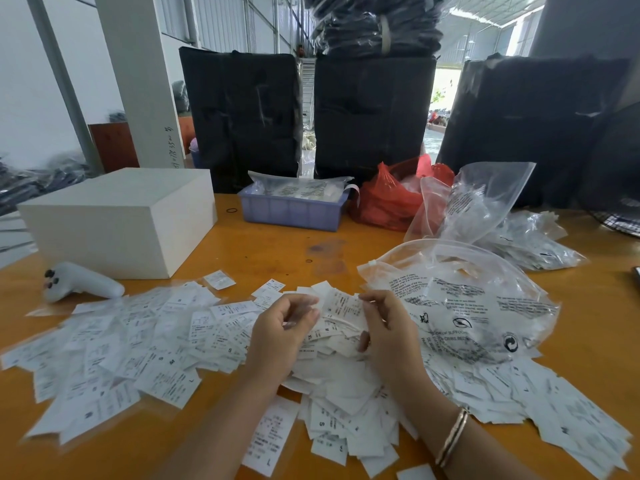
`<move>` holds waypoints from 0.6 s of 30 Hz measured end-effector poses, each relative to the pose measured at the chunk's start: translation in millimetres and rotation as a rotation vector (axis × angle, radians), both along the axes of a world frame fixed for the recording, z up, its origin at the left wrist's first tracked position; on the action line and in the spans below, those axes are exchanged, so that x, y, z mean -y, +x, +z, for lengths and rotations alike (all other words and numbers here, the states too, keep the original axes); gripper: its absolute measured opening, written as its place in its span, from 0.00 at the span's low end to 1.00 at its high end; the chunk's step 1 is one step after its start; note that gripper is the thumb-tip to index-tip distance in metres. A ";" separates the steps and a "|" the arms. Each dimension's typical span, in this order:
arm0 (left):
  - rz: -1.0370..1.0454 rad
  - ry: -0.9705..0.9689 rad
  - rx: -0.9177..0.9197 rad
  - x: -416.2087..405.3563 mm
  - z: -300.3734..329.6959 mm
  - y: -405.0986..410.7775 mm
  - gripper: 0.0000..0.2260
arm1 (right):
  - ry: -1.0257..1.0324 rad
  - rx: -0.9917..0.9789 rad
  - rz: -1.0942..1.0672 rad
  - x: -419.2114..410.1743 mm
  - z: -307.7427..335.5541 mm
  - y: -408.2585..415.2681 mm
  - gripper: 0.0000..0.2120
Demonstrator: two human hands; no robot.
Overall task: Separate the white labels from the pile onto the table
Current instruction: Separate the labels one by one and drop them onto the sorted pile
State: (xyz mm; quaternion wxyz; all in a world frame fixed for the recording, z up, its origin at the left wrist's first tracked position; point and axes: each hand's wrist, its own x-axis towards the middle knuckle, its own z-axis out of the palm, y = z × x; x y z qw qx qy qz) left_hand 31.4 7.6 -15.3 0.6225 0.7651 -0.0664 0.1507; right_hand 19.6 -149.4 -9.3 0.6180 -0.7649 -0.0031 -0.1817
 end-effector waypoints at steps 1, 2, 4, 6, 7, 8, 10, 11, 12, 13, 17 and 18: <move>-0.011 -0.015 -0.009 0.1 0.1 -0.2 0.07 | 0.073 -0.005 0.030 0.1 1.1 -0.5 0.08; -0.020 -0.027 -0.016 0.1 0.2 -0.4 0.06 | 0.118 -0.006 0.054 0.4 1.9 -0.8 0.08; -0.030 -0.046 -0.022 0.0 -0.2 -0.5 0.06 | 0.163 -0.001 0.079 0.8 3.2 -0.7 0.11; -0.035 -0.061 -0.027 -0.2 -0.2 -0.5 0.05 | 0.192 0.010 0.080 2.0 3.6 0.1 0.12; -0.038 -0.065 -0.030 -0.2 -0.1 -0.4 0.05 | 0.209 0.015 0.079 3.0 3.6 0.6 0.13; -0.042 -0.066 -0.032 -0.1 -0.1 -0.4 0.04 | 0.230 0.020 0.084 3.9 3.7 0.7 0.12; -0.051 -0.063 -0.037 0.3 -0.2 -0.6 0.04 | 0.270 0.033 0.100 5.5 3.6 1.1 0.11; -0.054 -0.062 -0.039 0.4 -0.3 -0.6 0.04 | 0.286 0.043 0.104 5.8 3.7 1.1 0.11; -0.056 -0.061 -0.040 0.5 -0.4 -0.5 0.04 | 0.301 0.054 0.103 6.1 3.7 1.0 0.10; -0.056 -0.062 -0.040 0.5 -0.8 -0.2 0.04 | 0.314 0.067 0.101 6.3 3.7 1.0 0.10; -0.058 -0.050 -0.028 0.6 -1.5 0.6 0.05 | 0.319 0.096 0.113 6.3 2.6 1.2 0.09; -0.061 -0.047 -0.024 0.8 -1.6 0.5 0.05 | 0.320 0.098 0.118 6.3 2.4 1.3 0.09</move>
